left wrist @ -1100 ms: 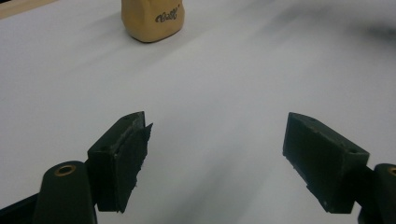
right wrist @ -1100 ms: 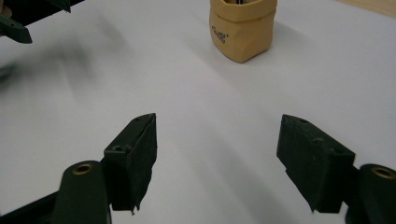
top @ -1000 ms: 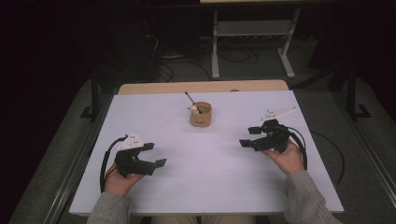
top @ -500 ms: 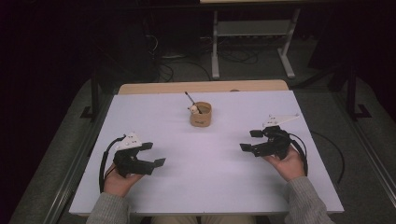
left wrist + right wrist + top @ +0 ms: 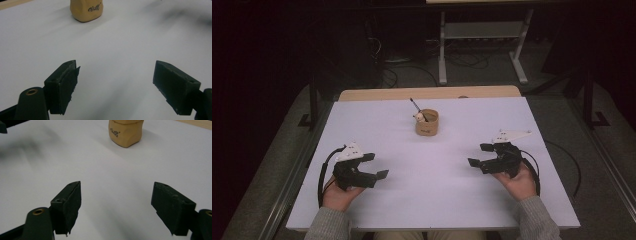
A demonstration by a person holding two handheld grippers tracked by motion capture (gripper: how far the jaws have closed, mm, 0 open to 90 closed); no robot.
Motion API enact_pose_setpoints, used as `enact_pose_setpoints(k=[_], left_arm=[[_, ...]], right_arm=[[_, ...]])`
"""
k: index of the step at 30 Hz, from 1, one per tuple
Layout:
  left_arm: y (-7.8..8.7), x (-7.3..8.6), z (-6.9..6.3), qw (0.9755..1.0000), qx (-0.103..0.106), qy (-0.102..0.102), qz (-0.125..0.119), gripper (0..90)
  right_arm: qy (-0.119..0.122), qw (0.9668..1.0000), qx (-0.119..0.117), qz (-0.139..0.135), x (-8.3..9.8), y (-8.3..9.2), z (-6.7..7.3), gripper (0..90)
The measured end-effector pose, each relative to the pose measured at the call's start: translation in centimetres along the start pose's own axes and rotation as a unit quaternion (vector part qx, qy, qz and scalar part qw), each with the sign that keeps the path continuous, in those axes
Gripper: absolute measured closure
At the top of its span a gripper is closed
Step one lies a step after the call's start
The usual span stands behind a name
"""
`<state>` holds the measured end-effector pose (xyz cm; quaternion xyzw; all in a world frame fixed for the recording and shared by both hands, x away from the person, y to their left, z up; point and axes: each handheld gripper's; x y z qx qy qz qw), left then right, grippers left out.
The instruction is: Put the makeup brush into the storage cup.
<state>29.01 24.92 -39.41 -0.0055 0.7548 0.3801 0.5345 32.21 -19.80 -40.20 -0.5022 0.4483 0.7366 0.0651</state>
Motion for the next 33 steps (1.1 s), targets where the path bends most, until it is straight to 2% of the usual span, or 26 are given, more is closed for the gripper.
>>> enact_pose_setpoints(k=[3,7,13,18,23,30,33], left_arm=[[0.1,0.0,0.0,1.0,-0.001,0.002,-0.001,18.8],[0.0,0.1,0.0,1.0,-0.002,0.001,0.001,18.3],[-0.1,0.3,0.0,1.0,0.0,0.001,0.004,18.0],[-0.2,0.6,0.0,1.0,-0.001,0.004,0.004,17.5],[-0.2,0.8,0.1,0.9999,-0.001,-0.002,0.01,17.3],[0.0,1.1,0.3,0.9999,-0.001,0.009,0.008,17.2],[0.2,1.1,0.3,0.9999,-0.004,0.004,0.009,16.5]], right_arm=[[0.005,1.0,0.006,0.0,0.3,-0.1,0.2,22.8],[-0.005,1.0,0.004,0.0,0.7,0.1,0.2,22.6],[-0.008,0.9999,0.0,-0.013,1.3,0.8,0.0,22.1],[-0.005,0.9998,0.0,-0.017,1.7,1.1,0.1,21.4],[0.002,0.9999,-0.002,-0.014,1.9,1.0,0.4,20.5],[0.001,0.9998,-0.004,-0.018,2.3,1.3,0.5,19.2],[0.003,0.9997,-0.001,-0.022,2.4,1.5,0.5,18.3]])
Point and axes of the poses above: each handheld gripper's, and its own axes: y roughly backward along the jaws, x roughly out of its underside, z roughly to its left, and after that the axes turned 6 degrees about x, right-handed
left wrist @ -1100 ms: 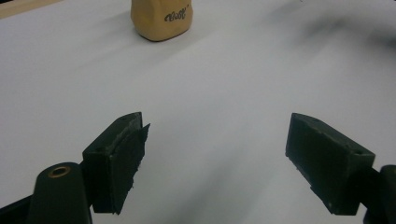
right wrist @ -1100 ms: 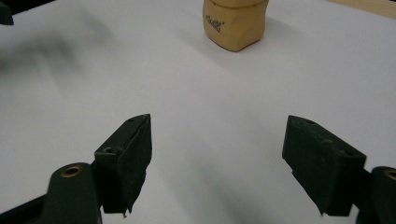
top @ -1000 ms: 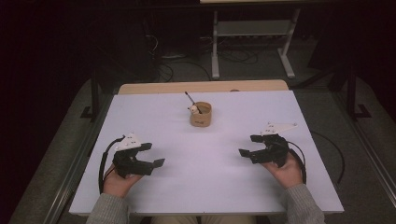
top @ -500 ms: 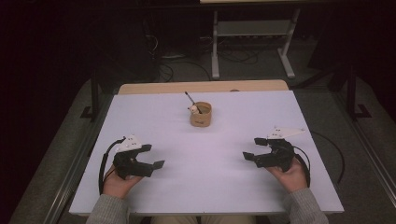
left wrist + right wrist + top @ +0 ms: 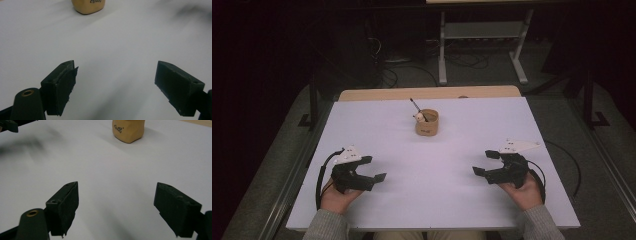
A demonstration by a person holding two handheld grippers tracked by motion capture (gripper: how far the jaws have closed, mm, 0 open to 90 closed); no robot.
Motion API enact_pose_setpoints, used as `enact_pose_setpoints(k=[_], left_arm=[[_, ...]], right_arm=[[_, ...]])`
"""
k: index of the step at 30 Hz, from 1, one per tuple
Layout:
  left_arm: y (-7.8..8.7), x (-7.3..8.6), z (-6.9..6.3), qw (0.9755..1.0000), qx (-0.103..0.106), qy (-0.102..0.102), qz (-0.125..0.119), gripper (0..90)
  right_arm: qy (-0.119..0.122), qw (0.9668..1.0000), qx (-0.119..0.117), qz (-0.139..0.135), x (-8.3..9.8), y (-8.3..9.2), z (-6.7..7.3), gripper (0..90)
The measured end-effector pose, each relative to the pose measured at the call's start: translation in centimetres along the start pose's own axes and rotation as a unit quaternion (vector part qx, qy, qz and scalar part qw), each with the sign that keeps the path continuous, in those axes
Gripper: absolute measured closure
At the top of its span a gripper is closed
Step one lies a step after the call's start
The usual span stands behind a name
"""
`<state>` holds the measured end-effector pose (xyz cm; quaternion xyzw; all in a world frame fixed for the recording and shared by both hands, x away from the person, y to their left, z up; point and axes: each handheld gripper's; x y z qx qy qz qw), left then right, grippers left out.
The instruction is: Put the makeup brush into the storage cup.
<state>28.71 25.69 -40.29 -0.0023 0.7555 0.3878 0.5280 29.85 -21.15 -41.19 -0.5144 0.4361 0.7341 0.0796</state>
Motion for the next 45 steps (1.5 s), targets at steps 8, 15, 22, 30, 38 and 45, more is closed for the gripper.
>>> enact_pose_setpoints(k=[8,15,22,30,38,45], left_arm=[[0.12,0.05,-0.09,1.0,0.007,0.001,-0.001,16.3],[-0.13,0.04,-0.29,0.9999,0.014,0.002,-0.003,16.2],[-0.13,0.01,-0.27,0.9999,0.015,0.0,-0.001,16.2],[-0.14,-0.06,-0.27,0.9999,0.015,-0.002,-0.002,16.2],[-0.21,-0.09,-0.21,0.9999,0.016,-0.005,0.002,16.3],[-0.2,-0.15,-0.24,0.9998,0.018,-0.002,-0.002,16.2]], right_arm=[[-0.003,0.9999,0.012,-0.006,0.17,0.44,0.16,15.2],[-0.008,0.9998,0.016,-0.011,0.39,0.87,0.05,14.0],[-0.009,0.9998,0.013,-0.012,0.47,0.91,-0.12,13.7],[-0.005,0.9999,0.007,-0.011,0.42,0.83,0.06,13.7],[-0.011,0.9999,0.004,-0.012,0.51,0.9,-0.18,13.7],[-0.015,0.9998,0.003,-0.009,0.62,0.85,-0.36,13.7]])
Point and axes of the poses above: each handheld gripper's, and its own axes: y roughly backward along the jaws, x roughly out of its underside, z roughly to its left, and after that the axes turned 6 degrees about x, right-handed
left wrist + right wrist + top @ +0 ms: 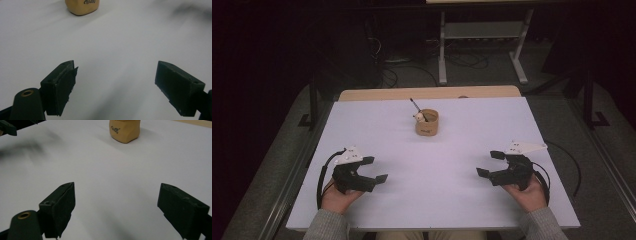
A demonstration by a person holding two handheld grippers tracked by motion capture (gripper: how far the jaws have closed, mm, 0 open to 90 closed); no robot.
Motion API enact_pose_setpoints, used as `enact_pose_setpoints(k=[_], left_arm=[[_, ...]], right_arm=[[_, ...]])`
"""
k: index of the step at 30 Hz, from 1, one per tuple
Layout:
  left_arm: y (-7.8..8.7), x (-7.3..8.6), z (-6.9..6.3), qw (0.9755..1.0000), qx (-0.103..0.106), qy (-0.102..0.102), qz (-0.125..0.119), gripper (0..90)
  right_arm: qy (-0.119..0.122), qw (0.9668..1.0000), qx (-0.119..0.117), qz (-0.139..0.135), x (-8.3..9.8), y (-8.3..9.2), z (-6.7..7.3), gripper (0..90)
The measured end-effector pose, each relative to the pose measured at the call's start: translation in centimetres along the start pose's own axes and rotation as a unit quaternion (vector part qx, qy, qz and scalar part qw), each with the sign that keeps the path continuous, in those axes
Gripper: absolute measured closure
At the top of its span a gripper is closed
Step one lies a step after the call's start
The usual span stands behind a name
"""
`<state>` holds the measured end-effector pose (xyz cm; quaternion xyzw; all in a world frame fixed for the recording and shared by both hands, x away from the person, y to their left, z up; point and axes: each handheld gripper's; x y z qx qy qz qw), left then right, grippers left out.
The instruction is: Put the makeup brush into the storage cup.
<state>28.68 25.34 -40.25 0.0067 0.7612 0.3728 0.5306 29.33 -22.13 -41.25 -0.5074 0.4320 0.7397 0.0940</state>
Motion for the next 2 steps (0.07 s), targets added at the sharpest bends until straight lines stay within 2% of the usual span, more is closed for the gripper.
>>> enact_pose_setpoints(k=[2], left_arm=[[0.05,-0.05,0.06,1.0,-0.001,-0.002,-0.001,16.2]], right_arm=[[0.002,1.0,-0.002,0.003,0.01,-0.05,-0.01,13.7]])
Point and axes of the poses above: each handheld gripper's, and its own axes: y roughly backward along the jaws, x roughly out of its underside, z roughly to its left, and after that the axes turned 6 degrees about x, right-handed
